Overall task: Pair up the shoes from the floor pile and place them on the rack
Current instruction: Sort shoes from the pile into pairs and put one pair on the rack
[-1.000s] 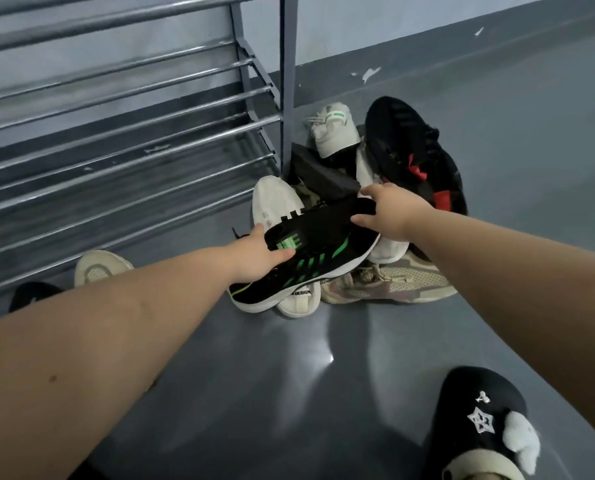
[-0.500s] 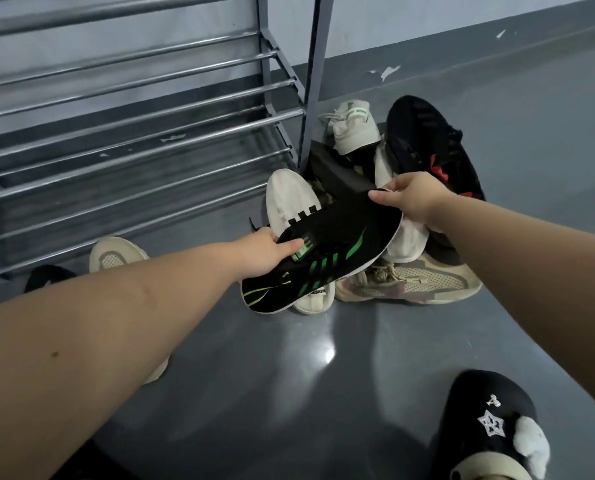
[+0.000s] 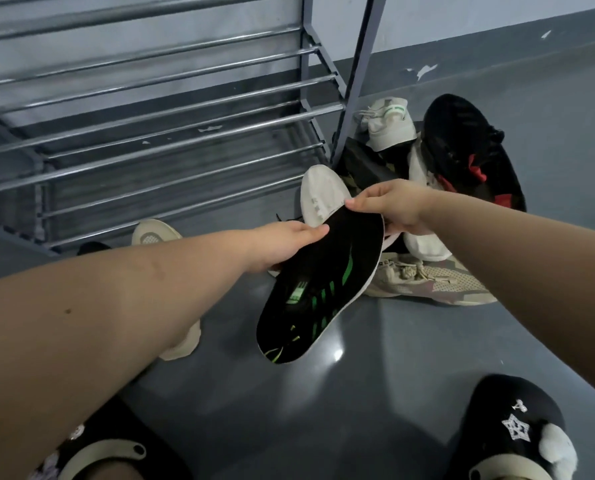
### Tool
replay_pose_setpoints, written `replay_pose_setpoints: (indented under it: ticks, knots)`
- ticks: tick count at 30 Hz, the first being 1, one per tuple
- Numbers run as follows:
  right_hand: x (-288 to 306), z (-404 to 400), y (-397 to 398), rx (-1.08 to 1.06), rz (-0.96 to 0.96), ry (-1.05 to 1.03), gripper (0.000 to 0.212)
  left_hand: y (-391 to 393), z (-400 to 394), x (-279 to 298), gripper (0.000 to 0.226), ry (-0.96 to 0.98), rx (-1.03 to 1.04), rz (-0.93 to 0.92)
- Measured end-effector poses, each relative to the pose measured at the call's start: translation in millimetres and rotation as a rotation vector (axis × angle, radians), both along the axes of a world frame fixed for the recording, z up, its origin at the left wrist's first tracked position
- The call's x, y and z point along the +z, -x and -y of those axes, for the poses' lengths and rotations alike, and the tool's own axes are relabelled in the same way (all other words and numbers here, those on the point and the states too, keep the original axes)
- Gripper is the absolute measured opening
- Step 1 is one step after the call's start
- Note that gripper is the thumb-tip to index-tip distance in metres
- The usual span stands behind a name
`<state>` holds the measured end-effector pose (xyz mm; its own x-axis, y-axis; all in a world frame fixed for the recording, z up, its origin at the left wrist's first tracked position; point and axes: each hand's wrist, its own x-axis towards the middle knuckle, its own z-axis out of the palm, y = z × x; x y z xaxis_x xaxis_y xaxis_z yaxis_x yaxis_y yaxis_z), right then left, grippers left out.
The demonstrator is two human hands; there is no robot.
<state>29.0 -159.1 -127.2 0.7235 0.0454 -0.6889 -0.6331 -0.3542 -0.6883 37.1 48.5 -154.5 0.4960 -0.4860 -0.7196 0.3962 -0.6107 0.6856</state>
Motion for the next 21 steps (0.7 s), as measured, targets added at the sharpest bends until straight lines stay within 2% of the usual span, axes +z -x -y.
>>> replay_pose_setpoints:
  ticks: [4, 10, 15, 18, 21]
  knots:
    - [-6, -36, -8, -0.008, 0.055, 0.017, 0.033, -5, -28, 5, 0.023, -0.069, 0.043, 0.036]
    - [-12, -95, -20, -0.050, 0.110, 0.029, 0.043, -18, -79, 8, 0.022, -0.098, 0.131, -0.001]
    - [-22, -150, -34, -0.025, 0.193, 0.123, 0.038, -25, -123, 2, 0.036, -0.099, 0.247, -0.006]
    - [-31, -178, -41, 0.018, 0.234, 0.244, 0.042, -16, -145, -14, 0.030, -0.031, 0.372, -0.048]
    - [-41, -196, -45, 0.060, 0.230, 0.278, 0.036, 4, -156, -40, 0.028, 0.015, 0.495, -0.102]
